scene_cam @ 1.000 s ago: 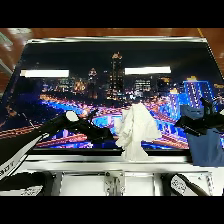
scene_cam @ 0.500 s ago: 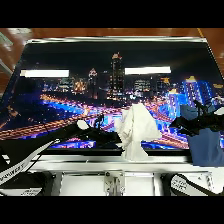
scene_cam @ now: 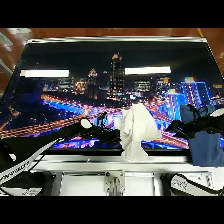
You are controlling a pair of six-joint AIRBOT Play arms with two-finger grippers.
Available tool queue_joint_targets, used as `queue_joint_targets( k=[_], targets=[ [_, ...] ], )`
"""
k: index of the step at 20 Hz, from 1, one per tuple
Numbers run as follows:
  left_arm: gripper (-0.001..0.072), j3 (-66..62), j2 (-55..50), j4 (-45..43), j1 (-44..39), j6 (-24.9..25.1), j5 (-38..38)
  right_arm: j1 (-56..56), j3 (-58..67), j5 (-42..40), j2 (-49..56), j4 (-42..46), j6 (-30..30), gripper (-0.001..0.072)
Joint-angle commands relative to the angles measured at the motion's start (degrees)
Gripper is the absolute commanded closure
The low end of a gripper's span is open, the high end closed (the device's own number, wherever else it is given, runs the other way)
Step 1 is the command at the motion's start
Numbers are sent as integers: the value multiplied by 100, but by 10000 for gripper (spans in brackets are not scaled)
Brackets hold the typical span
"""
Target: Fold the shirts.
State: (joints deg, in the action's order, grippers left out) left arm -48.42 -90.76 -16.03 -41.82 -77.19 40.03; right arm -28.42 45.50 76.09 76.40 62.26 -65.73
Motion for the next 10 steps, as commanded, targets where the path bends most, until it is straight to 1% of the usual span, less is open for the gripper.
queue_joint_targets(
  k=[1, 3, 5, 8, 9, 10],
  targets=[
    [664, -234, 9, 13, 22, 374, 205, 9, -210, -85, 297, -400, 96, 36],
    [664, -260, 83, -4, 39, 413, 219, 9, -304, -94, 514, -811, 192, 37],
    [664, -260, 149, -4, 39, 415, 219, 9, -428, -105, 710, -1220, 433, 37],
    [665, -262, 214, -2, 39, 457, 210, 9, -505, -256, 905, -1327, 520, 39],
    [665, -262, 240, -2, 39, 457, 199, 9, -505, -319, 909, -1366, 518, 139],
    [665, -282, 262, -7, 46, 463, 199, 9, -503, -396, 909, -1429, 516, 329]
  ],
)
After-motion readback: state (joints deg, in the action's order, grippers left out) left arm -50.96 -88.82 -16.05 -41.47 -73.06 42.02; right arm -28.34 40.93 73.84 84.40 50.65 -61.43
